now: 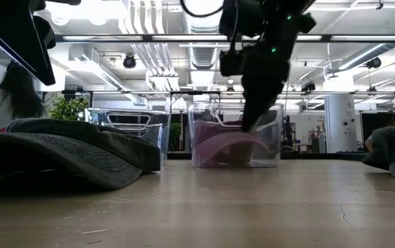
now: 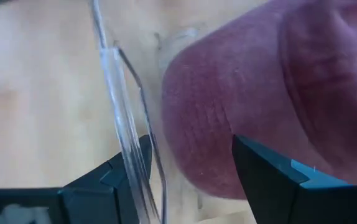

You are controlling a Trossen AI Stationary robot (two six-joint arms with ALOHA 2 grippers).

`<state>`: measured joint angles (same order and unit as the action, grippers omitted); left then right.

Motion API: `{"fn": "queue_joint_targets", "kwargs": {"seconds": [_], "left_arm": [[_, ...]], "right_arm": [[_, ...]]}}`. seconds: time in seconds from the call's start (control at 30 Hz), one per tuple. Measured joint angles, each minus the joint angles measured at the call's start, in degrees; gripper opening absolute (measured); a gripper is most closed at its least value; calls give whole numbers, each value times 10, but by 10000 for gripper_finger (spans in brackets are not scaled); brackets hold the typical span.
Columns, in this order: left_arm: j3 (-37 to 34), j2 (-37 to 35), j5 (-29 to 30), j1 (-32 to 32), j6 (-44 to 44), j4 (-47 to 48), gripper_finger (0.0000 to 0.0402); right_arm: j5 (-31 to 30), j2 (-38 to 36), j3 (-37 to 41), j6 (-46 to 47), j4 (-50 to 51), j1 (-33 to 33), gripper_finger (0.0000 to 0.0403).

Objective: Pick & Place hat
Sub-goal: Move the right transparent bin to the top, then put the left black cap into the left transparent bin

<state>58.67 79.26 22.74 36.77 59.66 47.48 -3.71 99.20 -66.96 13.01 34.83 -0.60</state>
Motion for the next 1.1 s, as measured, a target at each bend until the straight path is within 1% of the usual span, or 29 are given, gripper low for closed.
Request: {"fn": "queue_joint_targets", "kwargs": {"seconds": [0.1,0.23,0.33,0.43,0.57,0.67,0.77,0.83,0.93,1.03,1.1], "left_arm": [[0,0,0,0,3,0,206],[0,0,4,0,5,0,206],[0,0,5,0,9,0,206],[0,0,6,0,9,0,206],[0,0,7,0,6,0,206],[0,0,7,0,-1,0,206],[0,0,7,0,-13,0,206],[0,0,7,0,-24,0,206],[0,0,-7,1,-55,-1,206],[0,0,-53,2,-98,1,206],[0,0,-71,5,-118,7,206]], "right_arm": [[-13,-1,0,-3,-10,-43,219],[-10,-7,0,-19,-8,-89,219],[5,-26,-8,-35,-8,-104,219],[8,-54,-27,-47,-7,-101,219],[7,-98,-57,-53,17,-85,219],[7,-119,-73,-43,84,-73,219],[8,-124,-75,-3,166,-57,219],[7,-126,-72,25,197,-37,219],[13,-129,-66,69,204,6,219],[15,-129,-55,112,189,51,219],[13,-129,-43,143,167,75,219]]}}
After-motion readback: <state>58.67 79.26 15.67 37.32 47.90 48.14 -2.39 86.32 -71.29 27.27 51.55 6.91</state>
